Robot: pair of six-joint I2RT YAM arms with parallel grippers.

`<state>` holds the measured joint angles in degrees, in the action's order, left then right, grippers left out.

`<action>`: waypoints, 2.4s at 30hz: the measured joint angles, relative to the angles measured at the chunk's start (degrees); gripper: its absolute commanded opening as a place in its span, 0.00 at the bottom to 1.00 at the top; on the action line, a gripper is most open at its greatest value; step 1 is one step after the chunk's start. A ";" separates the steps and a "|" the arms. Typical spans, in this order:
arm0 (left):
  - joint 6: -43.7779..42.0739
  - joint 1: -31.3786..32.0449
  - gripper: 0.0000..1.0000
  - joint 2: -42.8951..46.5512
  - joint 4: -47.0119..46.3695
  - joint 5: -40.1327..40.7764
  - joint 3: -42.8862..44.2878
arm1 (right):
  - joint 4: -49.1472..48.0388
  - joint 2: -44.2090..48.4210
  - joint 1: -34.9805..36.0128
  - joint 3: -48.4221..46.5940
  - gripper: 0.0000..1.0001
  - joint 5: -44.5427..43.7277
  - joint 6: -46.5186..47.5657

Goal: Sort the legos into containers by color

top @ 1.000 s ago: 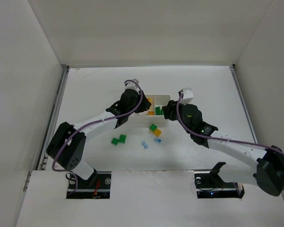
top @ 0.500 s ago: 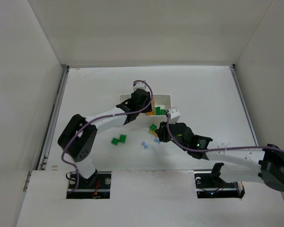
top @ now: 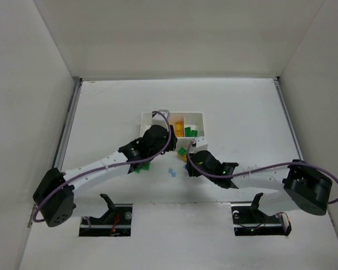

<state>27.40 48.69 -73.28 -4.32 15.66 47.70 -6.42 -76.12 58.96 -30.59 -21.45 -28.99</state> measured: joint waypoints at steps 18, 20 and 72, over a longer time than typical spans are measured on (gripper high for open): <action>12.66 16.79 0.37 9.51 13.18 8.50 -13.42 | 2.40 -7.54 0.00 -2.67 0.33 -1.22 -0.98; 14.05 18.51 0.38 9.16 13.35 8.63 -13.53 | 2.56 -8.02 0.00 -3.15 0.26 -1.40 -0.79; 19.54 24.22 0.09 3.52 4.33 16.52 -14.03 | 1.51 12.20 -4.76 -5.95 0.23 -1.18 1.42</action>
<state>46.94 72.90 -69.76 0.01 32.18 33.67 -4.91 -63.92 54.19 -36.53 -22.63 -27.57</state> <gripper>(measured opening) 0.170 0.248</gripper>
